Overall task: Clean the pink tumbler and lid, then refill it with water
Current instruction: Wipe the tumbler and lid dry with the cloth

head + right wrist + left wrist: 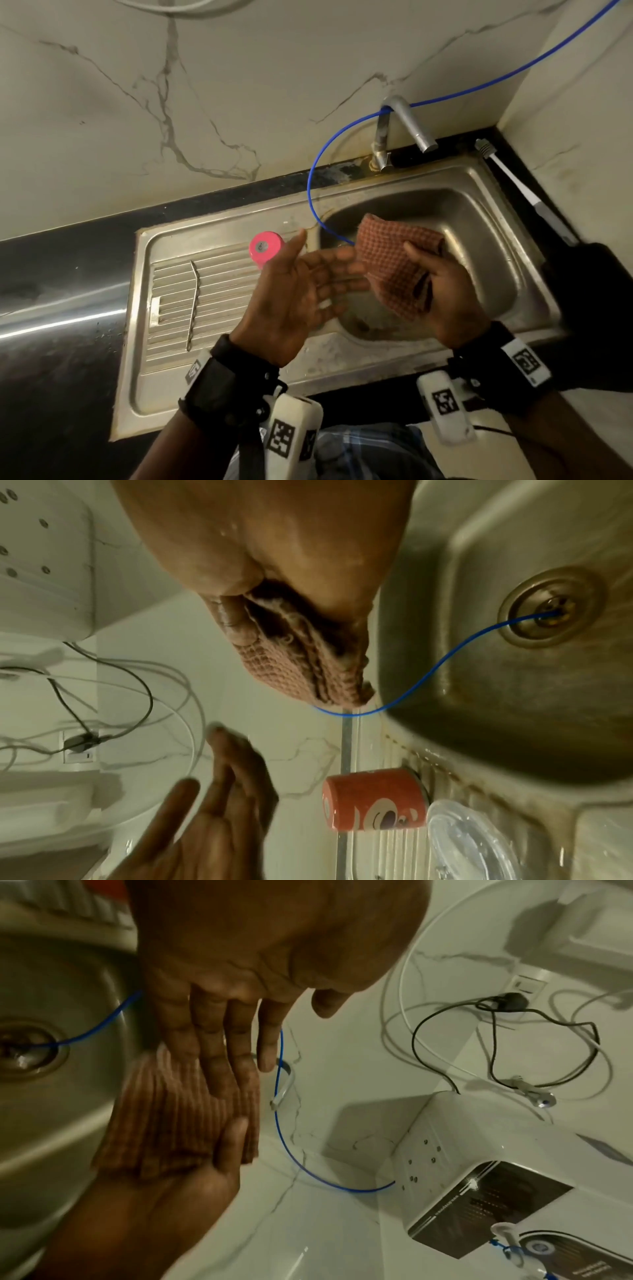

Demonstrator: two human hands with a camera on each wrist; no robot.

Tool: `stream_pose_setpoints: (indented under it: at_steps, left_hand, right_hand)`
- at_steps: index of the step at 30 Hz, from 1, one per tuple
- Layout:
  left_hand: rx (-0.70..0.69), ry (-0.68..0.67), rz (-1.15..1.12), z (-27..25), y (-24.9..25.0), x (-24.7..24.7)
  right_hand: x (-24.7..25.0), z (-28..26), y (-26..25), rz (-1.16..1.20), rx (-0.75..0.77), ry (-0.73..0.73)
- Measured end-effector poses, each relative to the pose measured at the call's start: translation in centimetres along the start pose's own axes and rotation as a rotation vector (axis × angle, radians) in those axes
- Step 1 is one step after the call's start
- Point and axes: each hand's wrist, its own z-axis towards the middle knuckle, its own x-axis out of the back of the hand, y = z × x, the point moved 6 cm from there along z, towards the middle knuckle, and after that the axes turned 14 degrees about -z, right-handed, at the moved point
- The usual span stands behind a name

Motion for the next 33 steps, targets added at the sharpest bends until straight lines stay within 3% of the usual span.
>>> stream_pose_setpoints:
  at_steps: [4, 9, 14, 17, 20, 22, 25, 28, 33]
  left_hand:
    - [0.026, -0.067, -0.013, 0.6, -0.2, -1.9]
    - [-0.128, -0.008, -0.158, 0.5, 1.2, -0.4]
    - [-0.225, 0.085, -0.167, 0.4, 1.1, 0.6]
    - [-0.411, 0.179, -0.199, 0.5, 3.5, 2.5]
    - [-0.577, 0.206, 0.042, 0.2, 4.9, 2.3]
    - [-0.686, 0.086, 0.342, -0.1, 4.3, 0.0]
    - [-0.804, -0.173, 1.044, 0.5, 0.9, -3.2]
    - [-0.795, -0.135, 1.635, 1.1, -0.5, -2.9]
    - [-0.694, -0.09, 1.664, 0.9, 1.0, -0.8]
  right_hand:
    - [-3.7, -1.0, 2.0, 0.013, -0.126, -0.209]
    - [-4.7, -2.2, 2.8, -0.047, -0.069, -0.186]
    - [-3.7, -2.7, 4.1, -0.05, -0.139, -0.135]
    - [-2.6, -3.1, 4.6, 0.008, -0.175, -0.099]
    - [-2.7, -3.6, 4.7, 0.085, -0.223, -0.1]
    - [-3.5, -3.5, 5.2, 0.121, -0.239, -0.123]
    - [-4.9, -3.4, 4.8, 0.195, -0.251, -0.17]
    - [-5.2, -3.6, 3.6, 0.308, -0.251, -0.226]
    - [-3.7, -3.9, 4.8, 0.25, -0.261, -0.17]
